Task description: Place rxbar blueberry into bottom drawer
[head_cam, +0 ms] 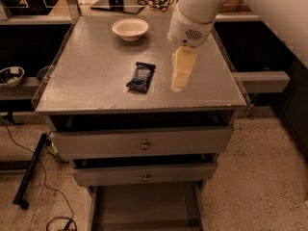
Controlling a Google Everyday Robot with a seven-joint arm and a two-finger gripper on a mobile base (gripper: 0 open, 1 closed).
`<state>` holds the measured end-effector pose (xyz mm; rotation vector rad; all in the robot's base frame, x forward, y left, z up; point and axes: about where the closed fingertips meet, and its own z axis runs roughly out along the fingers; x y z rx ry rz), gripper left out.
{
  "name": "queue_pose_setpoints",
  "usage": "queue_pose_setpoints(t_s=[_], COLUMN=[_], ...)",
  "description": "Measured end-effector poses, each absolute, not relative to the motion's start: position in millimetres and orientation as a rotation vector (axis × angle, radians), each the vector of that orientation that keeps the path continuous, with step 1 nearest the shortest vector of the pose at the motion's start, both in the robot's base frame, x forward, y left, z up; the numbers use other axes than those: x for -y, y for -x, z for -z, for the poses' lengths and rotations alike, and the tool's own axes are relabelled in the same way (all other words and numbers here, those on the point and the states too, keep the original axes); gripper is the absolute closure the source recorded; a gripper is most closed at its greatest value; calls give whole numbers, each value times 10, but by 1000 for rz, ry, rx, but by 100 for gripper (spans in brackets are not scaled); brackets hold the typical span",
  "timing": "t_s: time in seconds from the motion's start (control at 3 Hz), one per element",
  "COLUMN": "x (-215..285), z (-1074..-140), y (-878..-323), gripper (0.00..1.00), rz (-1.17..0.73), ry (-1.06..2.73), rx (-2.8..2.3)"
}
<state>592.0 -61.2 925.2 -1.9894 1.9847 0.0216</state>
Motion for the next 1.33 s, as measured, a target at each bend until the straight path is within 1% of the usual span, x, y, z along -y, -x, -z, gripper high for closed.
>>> queue_pose_setpoints(t_s=[0.67,1.0,1.33], x=[611,556,398], z=[-9189,-9076,-8862], y=[-5978,-6170,-6595], gripper=[0,0,0], rz=[-37,-58,-101], ry=[1986,1997,2023], rx=[-1993,-1997,-2018])
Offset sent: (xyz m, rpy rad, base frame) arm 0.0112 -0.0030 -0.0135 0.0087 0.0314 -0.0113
